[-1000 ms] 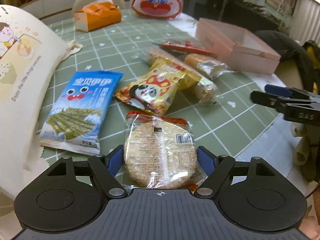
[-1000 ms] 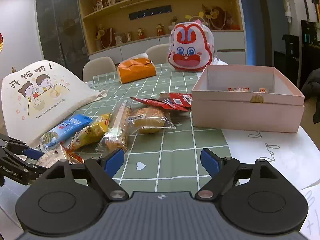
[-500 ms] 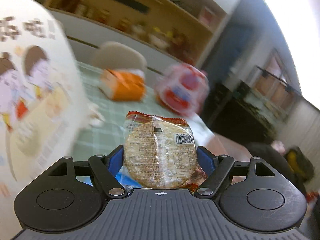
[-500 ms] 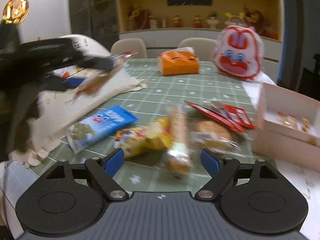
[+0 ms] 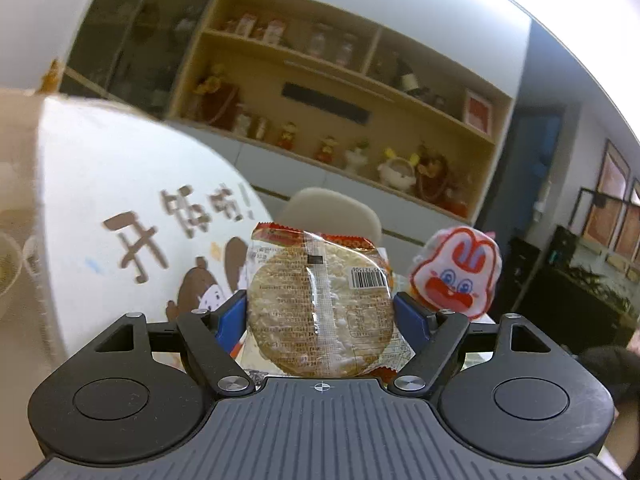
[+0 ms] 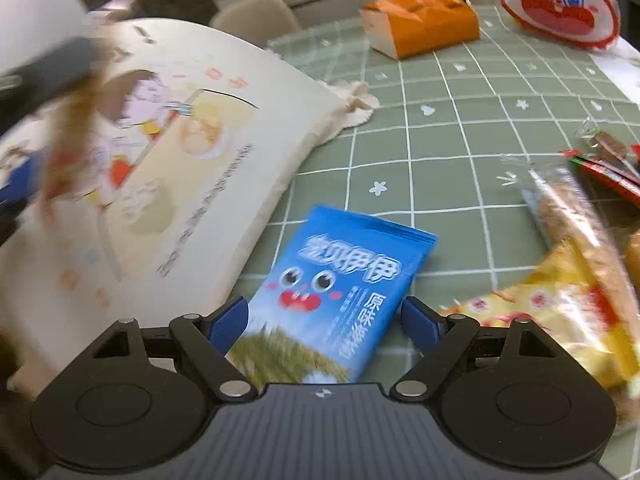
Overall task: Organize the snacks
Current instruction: 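Lift the cracker packet with the left tool while the right grasps the seaweed packet, then drop the cracker packet into the pink box with the left tool while the right drops the seaweed packet in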
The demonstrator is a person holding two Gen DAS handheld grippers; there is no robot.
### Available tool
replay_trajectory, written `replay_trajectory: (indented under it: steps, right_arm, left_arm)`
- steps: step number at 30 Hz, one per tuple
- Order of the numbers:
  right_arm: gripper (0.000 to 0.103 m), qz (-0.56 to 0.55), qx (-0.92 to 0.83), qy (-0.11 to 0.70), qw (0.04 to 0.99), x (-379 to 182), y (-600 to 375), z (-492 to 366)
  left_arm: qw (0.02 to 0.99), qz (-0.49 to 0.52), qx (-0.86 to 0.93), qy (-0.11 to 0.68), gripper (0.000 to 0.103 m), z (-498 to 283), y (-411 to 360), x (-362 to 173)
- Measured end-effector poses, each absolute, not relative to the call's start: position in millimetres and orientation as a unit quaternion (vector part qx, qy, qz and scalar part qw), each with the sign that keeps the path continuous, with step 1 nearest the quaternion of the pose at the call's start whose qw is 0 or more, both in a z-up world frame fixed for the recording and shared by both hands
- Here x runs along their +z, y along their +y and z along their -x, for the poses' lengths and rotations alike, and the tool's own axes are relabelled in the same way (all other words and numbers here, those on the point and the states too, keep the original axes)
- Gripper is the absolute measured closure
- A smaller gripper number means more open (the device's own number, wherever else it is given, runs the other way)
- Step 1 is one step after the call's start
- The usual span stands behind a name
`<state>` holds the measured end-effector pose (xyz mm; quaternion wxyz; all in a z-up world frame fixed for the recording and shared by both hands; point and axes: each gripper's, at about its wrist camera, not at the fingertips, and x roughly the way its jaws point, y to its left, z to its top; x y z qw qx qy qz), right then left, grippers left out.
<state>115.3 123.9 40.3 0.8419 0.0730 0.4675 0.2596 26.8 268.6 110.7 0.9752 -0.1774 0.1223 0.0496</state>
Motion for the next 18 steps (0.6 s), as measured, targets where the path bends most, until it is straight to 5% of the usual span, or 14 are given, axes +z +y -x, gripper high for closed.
replay_trajectory:
  steps: [8,12,18]
  right_arm:
    - [0.009,0.071,0.263,0.427,0.862,34.4,172.5,-112.2]
    - [0.019,0.113,0.299,0.413,0.853,34.8,153.8,-90.1]
    - [0.020,0.085,0.351,0.385,0.850,59.6,66.1,-46.2]
  left_arm:
    - [0.973,0.187,0.034,0.127,0.021,-17.5,278.8,110.5]
    - [0.972,0.192,0.026,0.130,0.021,-17.9,278.6,106.4]
    - [0.970,0.182,-0.001,0.161,0.021,-30.9,262.3,92.4]
